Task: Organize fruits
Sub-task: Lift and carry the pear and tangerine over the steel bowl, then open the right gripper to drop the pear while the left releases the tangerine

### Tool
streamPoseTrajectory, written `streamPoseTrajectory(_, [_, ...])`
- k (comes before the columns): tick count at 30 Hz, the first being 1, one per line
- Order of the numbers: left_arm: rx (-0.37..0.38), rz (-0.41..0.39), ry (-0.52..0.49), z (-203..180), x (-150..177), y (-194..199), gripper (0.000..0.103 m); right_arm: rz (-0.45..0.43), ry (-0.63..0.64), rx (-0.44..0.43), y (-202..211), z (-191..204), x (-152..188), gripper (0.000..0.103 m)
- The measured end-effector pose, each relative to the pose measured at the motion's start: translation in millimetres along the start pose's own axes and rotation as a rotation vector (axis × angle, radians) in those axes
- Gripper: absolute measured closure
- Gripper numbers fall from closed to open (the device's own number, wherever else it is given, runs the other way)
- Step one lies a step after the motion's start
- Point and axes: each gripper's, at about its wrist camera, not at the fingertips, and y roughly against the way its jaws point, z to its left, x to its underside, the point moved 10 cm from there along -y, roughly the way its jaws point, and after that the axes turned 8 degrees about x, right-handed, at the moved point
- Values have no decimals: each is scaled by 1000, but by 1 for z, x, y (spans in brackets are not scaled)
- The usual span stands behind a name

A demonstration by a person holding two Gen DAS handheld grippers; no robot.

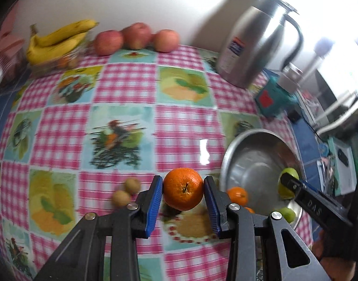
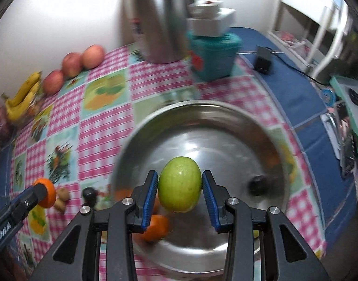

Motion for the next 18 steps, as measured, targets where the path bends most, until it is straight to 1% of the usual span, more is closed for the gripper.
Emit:
streamPoseTrajectory(4, [35, 13, -66, -32, 2, -11, 64, 8, -66, 6, -3, -29, -4, 63])
streamPoseTrajectory(6, [40, 16, -93, -41, 2, -15, 64, 13, -105, 1, -4, -45, -6, 62])
streamPoseTrajectory(10, [58, 15, -129, -56, 0, -23, 64, 9, -141, 0, -5, -61, -9, 63])
streamPoseTrajectory(18, [76, -5, -190, -77, -2, -40, 64, -18, -162, -25, -2, -68, -15, 62])
